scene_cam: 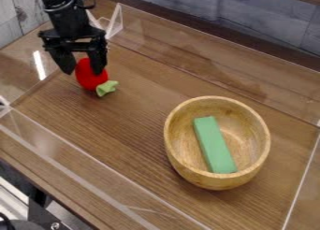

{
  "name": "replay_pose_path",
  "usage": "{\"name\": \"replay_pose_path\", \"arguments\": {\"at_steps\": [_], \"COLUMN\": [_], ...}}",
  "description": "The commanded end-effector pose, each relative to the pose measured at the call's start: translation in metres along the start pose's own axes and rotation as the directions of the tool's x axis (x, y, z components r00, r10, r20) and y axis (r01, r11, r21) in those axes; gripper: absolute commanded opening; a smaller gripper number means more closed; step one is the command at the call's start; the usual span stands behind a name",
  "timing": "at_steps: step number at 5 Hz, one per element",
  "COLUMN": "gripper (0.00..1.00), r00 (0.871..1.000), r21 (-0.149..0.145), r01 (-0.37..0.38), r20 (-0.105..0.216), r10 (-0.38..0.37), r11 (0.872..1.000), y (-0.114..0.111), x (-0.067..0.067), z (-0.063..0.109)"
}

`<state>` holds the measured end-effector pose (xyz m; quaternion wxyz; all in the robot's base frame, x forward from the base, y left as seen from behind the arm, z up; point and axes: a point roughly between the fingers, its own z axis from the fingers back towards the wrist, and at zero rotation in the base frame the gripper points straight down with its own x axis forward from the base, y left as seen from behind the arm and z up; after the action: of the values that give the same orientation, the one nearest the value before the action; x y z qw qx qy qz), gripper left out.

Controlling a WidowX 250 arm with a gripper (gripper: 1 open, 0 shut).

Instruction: Move the red fruit to the left

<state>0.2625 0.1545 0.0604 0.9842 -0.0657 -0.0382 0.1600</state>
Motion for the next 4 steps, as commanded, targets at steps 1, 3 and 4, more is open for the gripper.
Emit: {"name": "replay_pose_path", "arguments": {"at_steps": [1, 3, 4], "gripper": [1.0, 1.0, 1.0], "r00": [0.993, 0.984, 0.981], "r21": [0.03, 0.037, 0.041], "r01": [0.082, 0.155, 0.175], "r20": [0.08, 0.078, 0.077], "r10": [-0.084, -0.158, -0.177], "r11": [0.996, 0.987, 0.984], "y": [-0.007, -0.007, -0.004], "x": [0.01, 0.019, 0.025], "z": [0.024, 0.022, 0.023]}}
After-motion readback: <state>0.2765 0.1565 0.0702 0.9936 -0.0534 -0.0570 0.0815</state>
